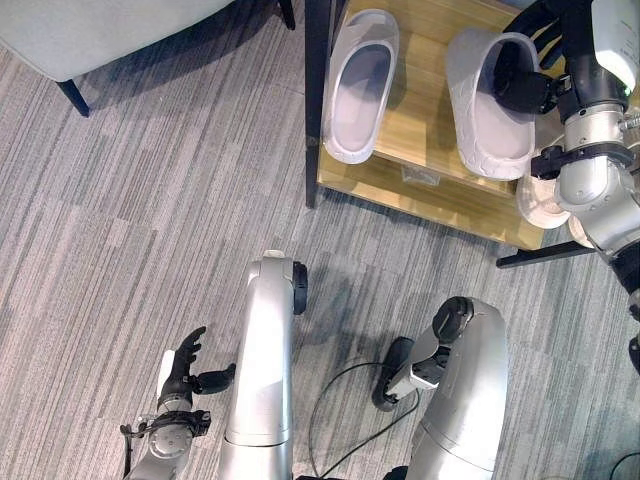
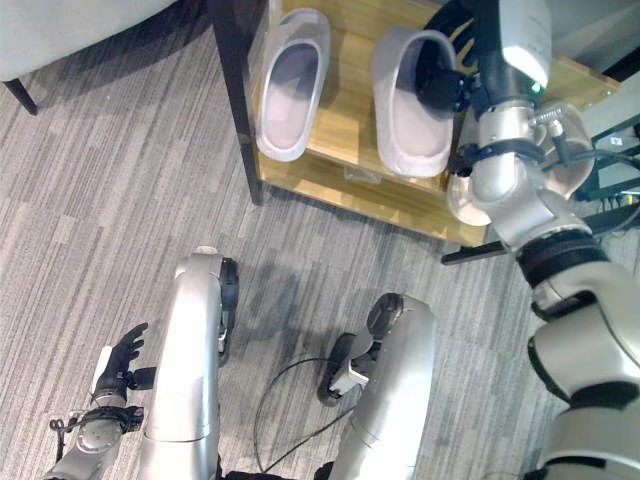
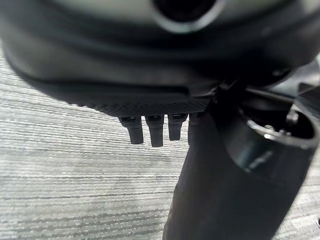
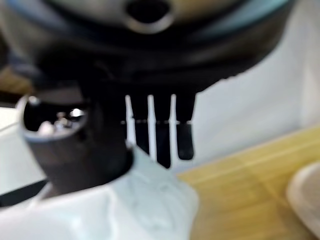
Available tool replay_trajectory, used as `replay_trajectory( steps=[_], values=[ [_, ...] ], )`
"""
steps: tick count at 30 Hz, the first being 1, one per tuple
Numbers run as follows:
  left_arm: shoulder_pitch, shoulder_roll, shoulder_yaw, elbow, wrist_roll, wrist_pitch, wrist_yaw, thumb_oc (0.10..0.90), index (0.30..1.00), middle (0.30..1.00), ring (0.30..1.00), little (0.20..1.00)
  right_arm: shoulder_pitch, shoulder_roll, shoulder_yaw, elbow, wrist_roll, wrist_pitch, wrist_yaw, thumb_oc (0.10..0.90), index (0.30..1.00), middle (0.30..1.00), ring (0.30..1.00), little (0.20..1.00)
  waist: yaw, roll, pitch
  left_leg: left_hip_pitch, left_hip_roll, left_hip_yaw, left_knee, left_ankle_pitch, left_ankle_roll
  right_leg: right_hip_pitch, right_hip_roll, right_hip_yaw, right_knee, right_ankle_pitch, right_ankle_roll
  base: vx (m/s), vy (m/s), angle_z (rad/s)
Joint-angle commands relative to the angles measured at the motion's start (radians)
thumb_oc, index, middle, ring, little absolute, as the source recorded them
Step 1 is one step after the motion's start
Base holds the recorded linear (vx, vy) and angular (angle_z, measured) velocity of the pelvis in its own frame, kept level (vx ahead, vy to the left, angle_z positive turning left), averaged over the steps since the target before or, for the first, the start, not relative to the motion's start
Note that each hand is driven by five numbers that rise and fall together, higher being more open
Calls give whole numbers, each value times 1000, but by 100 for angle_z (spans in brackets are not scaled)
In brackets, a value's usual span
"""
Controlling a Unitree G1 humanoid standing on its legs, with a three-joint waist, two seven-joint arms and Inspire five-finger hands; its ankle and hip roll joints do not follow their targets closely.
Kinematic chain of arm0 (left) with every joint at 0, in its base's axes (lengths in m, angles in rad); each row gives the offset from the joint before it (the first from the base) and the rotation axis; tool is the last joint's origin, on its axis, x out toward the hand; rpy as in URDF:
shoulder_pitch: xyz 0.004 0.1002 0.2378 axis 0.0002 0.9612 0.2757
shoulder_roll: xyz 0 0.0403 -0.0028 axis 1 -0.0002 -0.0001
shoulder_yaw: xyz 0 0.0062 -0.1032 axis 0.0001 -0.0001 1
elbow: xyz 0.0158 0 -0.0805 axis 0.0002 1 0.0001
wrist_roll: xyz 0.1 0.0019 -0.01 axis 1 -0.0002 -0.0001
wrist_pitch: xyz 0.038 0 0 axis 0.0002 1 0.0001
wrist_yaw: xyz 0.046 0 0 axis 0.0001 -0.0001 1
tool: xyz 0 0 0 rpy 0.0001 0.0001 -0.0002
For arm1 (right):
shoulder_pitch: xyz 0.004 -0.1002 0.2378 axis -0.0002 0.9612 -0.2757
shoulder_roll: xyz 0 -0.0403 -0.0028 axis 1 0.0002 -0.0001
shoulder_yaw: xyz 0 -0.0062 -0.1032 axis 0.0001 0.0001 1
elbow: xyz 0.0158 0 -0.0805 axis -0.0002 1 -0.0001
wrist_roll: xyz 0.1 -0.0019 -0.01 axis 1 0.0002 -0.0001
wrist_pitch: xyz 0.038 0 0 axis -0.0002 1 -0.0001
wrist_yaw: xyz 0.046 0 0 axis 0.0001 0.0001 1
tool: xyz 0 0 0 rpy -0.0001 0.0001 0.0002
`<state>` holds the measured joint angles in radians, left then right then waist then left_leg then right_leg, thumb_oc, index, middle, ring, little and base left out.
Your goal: Arrange the slippers neatly on the shoe rack.
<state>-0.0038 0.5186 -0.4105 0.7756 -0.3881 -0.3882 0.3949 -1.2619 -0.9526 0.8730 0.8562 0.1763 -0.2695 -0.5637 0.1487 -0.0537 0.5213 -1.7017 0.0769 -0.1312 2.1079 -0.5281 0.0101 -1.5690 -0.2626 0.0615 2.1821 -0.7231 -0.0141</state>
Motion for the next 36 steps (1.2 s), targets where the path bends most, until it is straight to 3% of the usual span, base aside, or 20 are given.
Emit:
replay_trajectory(
  steps=[1,10,11,12,15,21,29,33,36],
  values=[
    [66,26,-46,-47,-10,-57,-1,800,900,900,900,900,-238,-69,-12,-19,27,-38,-47,400,300,300,300,300,44,18,-1,132,9,-63,21,-288,96,-1,12,81,-68,-7,-125,0,0,0],
    [58,32,-72,-34,0,-54,-20,800,900,900,900,900,-317,-46,55,49,-8,-6,-40,400,300,300,300,300,47,29,-1,132,7,-61,-2,-284,96,-1,7,81,-86,1,-123,0,0,0],
    [57,30,-74,-26,-3,-55,-22,800,900,900,900,900,-330,-39,62,69,-13,2,-38,540,509,509,509,509,47,29,-1,132,7,-59,-2,-284,96,-1,6,82,-86,2,-123,0,0,0],
    [53,26,-74,-13,-9,-54,-23,800,900,900,900,900,-336,-24,65,103,-15,13,-38,800,900,900,900,900,49,29,-1,132,8,-59,-1,-286,96,-1,7,84,-84,1,-123,0,0,0],
    [20,3,-97,75,39,-31,-4,800,900,900,900,900,-370,21,82,176,-34,32,-37,800,900,900,900,900,39,28,-1,132,12,-53,-1,-289,94,-1,10,94,-79,-2,-124,11,29,0],
    [6,7,-146,37,42,-21,-52,800,900,900,900,900,-375,37,93,231,-20,37,-9,800,900,900,900,900,24,25,-1,132,13,-44,-5,-288,91,-1,10,104,-73,-7,-126,6,19,0],
    [-3,-13,-150,62,36,-10,-63,800,900,900,900,900,-338,25,82,193,2,28,18,800,900,900,900,900,11,15,-1,132,13,-43,2,-290,90,-1,8,113,-61,-13,-127,0,0,0],
    [3,-34,-144,104,20,5,-75,800,900,900,900,900,-275,27,7,162,80,10,33,800,900,900,900,900,5,10,-1,132,12,-39,4,-287,89,-1,14,114,-57,-12,-129,0,0,0],
    [1,-39,-142,122,17,12,-86,800,900,900,900,900,-276,28,17,142,102,13,71,800,900,900,900,900,3,7,-1,132,13,-39,5,-285,88,-1,16,112,-60,-10,-129,0,0,0]
  ],
)
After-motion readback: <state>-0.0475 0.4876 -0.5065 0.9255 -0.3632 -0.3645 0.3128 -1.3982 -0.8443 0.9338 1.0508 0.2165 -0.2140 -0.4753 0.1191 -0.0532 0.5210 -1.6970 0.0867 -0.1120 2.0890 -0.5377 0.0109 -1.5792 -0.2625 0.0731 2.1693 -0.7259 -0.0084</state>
